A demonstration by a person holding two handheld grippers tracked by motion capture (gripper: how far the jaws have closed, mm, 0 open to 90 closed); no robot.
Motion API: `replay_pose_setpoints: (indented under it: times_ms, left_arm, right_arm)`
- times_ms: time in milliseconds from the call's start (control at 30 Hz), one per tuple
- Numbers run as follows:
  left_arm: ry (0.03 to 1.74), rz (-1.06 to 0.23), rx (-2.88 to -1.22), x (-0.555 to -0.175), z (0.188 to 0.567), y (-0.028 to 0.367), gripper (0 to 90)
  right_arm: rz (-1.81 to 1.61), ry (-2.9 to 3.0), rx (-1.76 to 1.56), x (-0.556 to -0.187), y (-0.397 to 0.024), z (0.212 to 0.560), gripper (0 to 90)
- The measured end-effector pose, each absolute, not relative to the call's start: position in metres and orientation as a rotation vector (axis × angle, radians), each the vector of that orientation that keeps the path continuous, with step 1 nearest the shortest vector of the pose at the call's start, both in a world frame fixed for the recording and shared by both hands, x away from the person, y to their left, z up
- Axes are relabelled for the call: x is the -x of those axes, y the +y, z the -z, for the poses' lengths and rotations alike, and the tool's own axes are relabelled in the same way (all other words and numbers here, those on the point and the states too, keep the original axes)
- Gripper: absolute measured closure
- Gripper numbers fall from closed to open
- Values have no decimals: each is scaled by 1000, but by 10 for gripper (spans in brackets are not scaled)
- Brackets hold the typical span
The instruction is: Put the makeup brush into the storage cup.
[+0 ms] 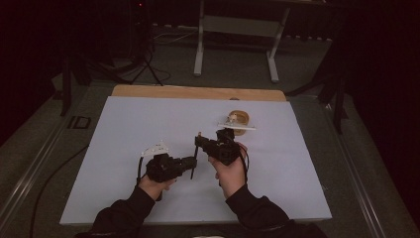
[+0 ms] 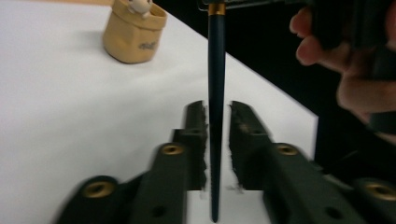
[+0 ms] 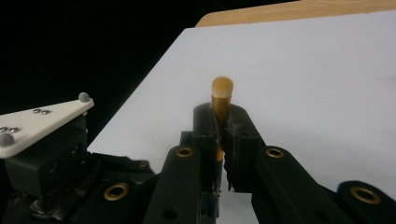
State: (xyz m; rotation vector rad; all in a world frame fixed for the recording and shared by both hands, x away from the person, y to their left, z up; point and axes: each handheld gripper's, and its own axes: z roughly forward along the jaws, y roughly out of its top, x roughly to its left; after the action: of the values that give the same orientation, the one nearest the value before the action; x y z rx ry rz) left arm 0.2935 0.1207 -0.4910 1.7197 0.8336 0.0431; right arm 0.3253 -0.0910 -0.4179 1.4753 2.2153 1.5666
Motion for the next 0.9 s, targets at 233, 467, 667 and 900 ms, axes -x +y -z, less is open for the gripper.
replay_pose_setpoints:
  times_ms: [233,467,667,900]
  left_arm:
    - [837,-61,-1727,-293,487,119,589]
    - [847,-50,-1717,-295,484,126,481]
    - [847,-53,-1738,-295,480,126,306]
    - [841,-17,-1746,-297,478,130,172]
  right_arm:
    - [-1544,2242,-1384,-325,-90,414,840]
    - [-1532,2266,-1320,-326,-95,406,840]
    - [-1535,2317,-1227,-328,-100,400,841]
    - [-1533,2340,-1122,-328,-115,396,841]
